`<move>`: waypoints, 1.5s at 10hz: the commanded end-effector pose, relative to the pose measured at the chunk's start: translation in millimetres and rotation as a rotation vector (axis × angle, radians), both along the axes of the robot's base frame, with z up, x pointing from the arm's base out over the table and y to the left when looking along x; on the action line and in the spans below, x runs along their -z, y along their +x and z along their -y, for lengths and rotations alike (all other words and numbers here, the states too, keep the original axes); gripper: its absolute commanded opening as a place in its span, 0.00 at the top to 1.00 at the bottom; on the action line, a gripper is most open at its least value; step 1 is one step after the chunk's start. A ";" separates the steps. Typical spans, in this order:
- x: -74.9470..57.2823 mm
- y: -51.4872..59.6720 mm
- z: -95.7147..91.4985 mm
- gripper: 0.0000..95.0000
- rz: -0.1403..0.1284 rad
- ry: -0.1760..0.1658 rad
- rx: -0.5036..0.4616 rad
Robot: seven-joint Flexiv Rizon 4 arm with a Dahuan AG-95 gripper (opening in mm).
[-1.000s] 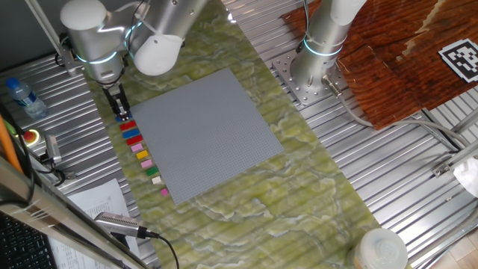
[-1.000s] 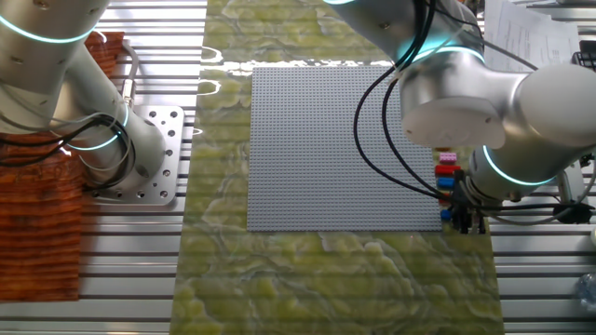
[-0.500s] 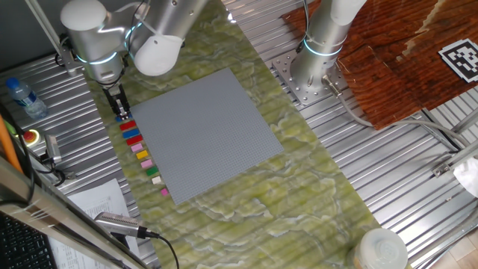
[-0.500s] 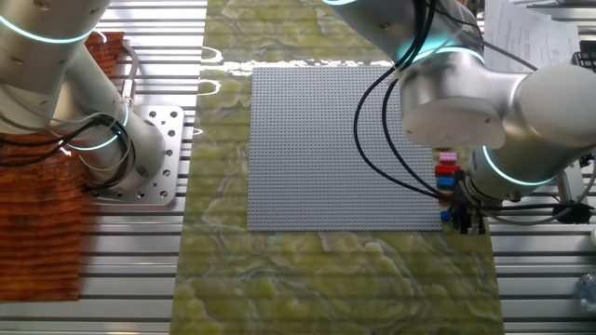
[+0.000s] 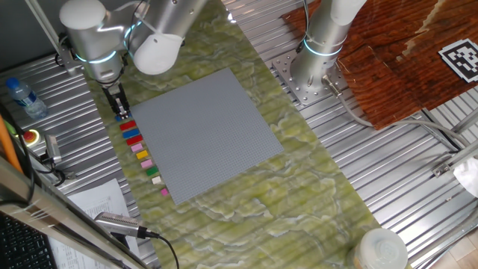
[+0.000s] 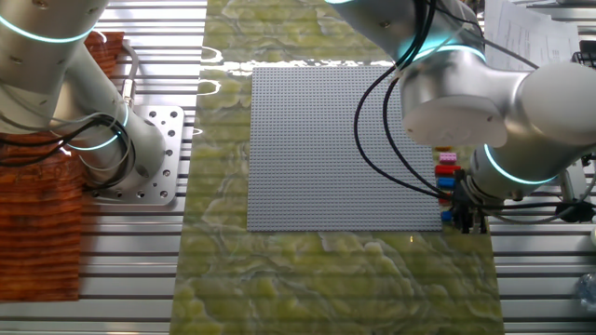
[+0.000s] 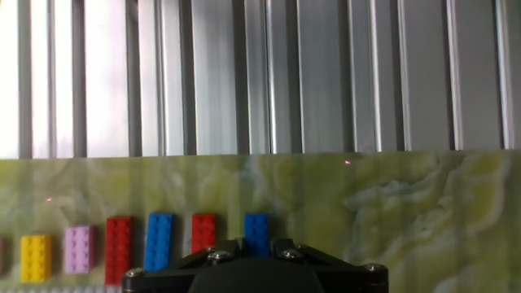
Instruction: Stack small Lego blocks randomly, one at a time
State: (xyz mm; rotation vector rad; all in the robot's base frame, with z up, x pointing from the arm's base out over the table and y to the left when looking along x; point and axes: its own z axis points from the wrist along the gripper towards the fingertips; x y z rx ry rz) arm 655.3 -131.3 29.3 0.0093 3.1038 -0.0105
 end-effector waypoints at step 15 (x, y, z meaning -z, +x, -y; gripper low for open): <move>13.9 -43.4 8.7 1.00 -0.009 -0.020 -0.059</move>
